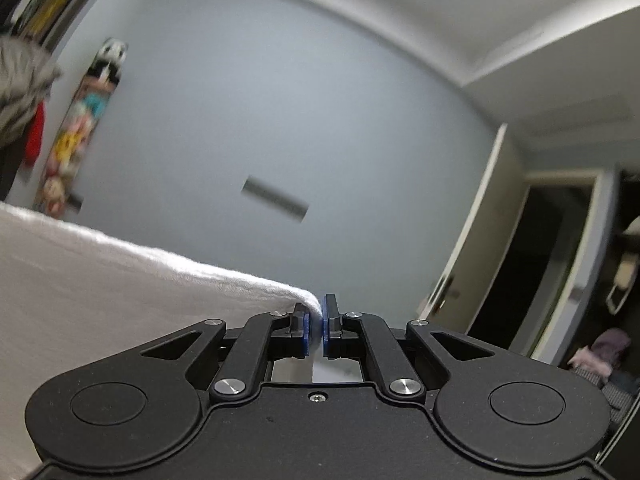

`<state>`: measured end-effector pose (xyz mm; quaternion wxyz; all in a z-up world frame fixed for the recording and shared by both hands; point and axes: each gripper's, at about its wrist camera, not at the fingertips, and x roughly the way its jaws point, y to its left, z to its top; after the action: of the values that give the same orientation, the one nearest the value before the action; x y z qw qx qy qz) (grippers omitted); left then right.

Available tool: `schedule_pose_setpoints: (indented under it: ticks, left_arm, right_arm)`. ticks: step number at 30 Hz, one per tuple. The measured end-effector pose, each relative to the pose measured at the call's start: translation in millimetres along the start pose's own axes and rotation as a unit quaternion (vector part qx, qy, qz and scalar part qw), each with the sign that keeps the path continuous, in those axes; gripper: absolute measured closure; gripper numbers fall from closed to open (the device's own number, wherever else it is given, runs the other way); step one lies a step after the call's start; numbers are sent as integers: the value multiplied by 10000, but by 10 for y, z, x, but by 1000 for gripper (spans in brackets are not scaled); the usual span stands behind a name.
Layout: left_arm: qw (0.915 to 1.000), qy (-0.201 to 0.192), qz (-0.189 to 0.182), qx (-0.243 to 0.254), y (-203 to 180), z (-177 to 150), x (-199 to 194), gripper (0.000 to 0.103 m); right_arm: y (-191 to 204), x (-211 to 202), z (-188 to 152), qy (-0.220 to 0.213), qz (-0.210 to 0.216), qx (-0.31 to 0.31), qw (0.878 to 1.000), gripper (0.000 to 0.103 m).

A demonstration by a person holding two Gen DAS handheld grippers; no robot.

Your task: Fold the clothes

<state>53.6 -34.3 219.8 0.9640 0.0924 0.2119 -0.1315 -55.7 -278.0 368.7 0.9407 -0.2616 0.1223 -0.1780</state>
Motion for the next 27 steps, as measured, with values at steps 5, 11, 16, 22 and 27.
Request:
schedule_pose_setpoints:
  ticks: [5,11,16,22,27]
  left_arm:
    - [9937,820,-745,-142,-167,-692,611,83]
    - [9751,1428,-1696,-67,-525,-1412,1005,83]
    - [9581,1735,-2278,-14,-907,-1785,1062,83]
    - [9475,1987,-2499,157,-1030,-1937,928,76]
    - [9346,2129,-2848,-47,-771,-1831,729,51]
  right_arm:
    - [289,368,-613,721,208,46,9972,100]
    - [571,535,-1508,1511,259,53,9882,100]
    - [584,589,-1957,1992,186,151,9797,100]
    - [546,556,-2197,2365,249,161,9712,100]
    - [526,517,-2360,2464,195,92,9689,100]
